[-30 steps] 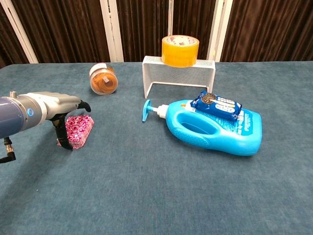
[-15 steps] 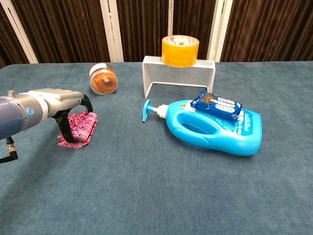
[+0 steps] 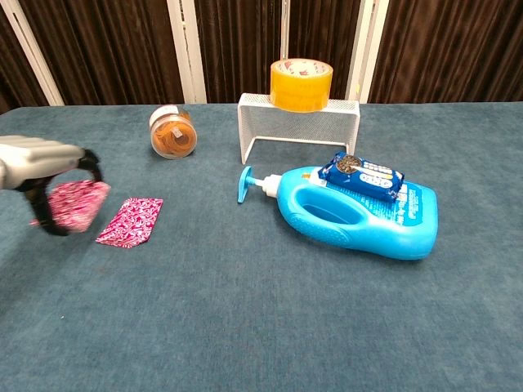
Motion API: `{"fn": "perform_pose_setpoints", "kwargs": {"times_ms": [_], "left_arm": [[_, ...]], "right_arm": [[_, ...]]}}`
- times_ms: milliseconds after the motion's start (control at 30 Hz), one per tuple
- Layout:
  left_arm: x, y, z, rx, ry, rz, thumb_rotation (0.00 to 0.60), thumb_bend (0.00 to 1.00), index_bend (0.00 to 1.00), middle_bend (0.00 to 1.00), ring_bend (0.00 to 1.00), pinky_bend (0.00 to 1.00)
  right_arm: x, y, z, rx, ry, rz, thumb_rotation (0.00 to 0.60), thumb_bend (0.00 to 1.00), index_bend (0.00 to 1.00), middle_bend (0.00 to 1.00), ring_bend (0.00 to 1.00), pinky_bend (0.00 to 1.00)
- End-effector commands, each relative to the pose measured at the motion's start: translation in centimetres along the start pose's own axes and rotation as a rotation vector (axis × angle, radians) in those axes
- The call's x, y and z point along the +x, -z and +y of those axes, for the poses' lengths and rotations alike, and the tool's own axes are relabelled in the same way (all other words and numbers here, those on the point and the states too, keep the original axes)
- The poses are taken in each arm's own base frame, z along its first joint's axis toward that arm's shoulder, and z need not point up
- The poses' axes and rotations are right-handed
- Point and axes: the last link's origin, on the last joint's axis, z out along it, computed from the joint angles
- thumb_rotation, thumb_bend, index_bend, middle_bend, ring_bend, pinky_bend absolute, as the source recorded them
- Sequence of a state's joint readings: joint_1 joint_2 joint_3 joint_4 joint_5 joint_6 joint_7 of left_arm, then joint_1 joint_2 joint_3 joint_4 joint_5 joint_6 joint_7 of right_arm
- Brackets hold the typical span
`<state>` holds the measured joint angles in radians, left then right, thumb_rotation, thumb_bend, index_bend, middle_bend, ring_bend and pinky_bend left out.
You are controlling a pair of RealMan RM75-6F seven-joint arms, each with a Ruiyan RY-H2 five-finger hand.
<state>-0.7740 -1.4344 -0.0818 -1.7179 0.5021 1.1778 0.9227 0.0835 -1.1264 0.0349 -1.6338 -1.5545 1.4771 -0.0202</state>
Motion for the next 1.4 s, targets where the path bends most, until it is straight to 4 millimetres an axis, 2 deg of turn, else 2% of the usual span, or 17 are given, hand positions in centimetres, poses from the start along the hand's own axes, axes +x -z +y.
{"fn": "perform_pose_setpoints", "kwargs": {"times_ms": [33, 167, 367, 433, 500, 600, 800, 933, 1100, 1400], "left_arm": [[-1.1, 0.4, -1.6, 0.022, -0.005, -0.033, 0.6, 0.45, 0.47, 0.0, 0.0, 0.0], [-2.1, 0.5, -2.4, 0.027, -0.003, -0.06, 0.6, 0.44, 0.46, 0.0, 0.0, 0.0], [-3.0, 0.4, -2.1, 0.004, -0.001, -0.074, 0.6, 0.43, 0.44, 0.0, 0.0, 0.0], [-3.2, 0.4, -2.0, 0.0, -0.011, -0.079, 0.6, 0.39, 0.37, 0.0, 0.0, 0.0], [-3.4, 0.4, -1.9, 0.0, -0.018, -0.085, 0.6, 0.31, 0.26, 0.0, 0.0, 0.0], [-3.4, 0.4, -1.9, 0.004, -0.033, -0.102, 0.6, 0.22, 0.16, 0.0, 0.0, 0.0], [-3.0, 0.5, -2.3, 0.021, -0.06, -0.106, 0.6, 0.18, 0.05, 0.0, 0.0, 0.0], [-2.6, 0.6, -2.7, 0.034, -0.057, -0.102, 0.6, 0.18, 0.05, 0.0, 0.0, 0.0], [-2.9, 0.6, -3.2, 0.044, -0.07, -0.116, 0.6, 0.18, 0.14, 0.0, 0.0, 0.0], [-3.6, 0.3, -2.9, 0.04, -0.055, -0.127, 0.6, 0.19, 0.19, 0.0, 0.0, 0.0]], "right_arm": [[0.0, 0.0, 0.0, 0.0, 0.001, 0.0, 0.6, 0.36, 0.0, 0.0, 0.0, 0.09], [0.0, 0.0, -0.1, 0.0, 0.002, 0.002, 0.6, 0.36, 0.0, 0.0, 0.0, 0.09], [0.0, 0.1, -0.1, -0.001, 0.001, 0.004, 0.6, 0.36, 0.0, 0.0, 0.0, 0.09], [0.0, 0.1, -0.1, -0.001, -0.001, 0.004, 0.6, 0.36, 0.0, 0.0, 0.0, 0.09], [0.0, 0.1, -0.1, 0.0, -0.001, 0.004, 0.6, 0.36, 0.0, 0.0, 0.0, 0.09], [0.0, 0.1, -0.1, 0.002, -0.004, 0.007, 0.6, 0.36, 0.0, 0.0, 0.0, 0.09], [0.0, 0.1, -0.1, 0.009, -0.008, 0.013, 0.6, 0.36, 0.0, 0.0, 0.0, 0.09], [0.0, 0.1, -0.2, 0.01, -0.009, 0.014, 0.6, 0.36, 0.0, 0.0, 0.0, 0.09], [0.0, 0.1, -0.2, 0.011, -0.008, 0.015, 0.6, 0.36, 0.0, 0.0, 0.0, 0.09], [0.1, 0.1, -0.2, 0.009, -0.01, 0.016, 0.6, 0.36, 0.0, 0.0, 0.0, 0.09]]}}
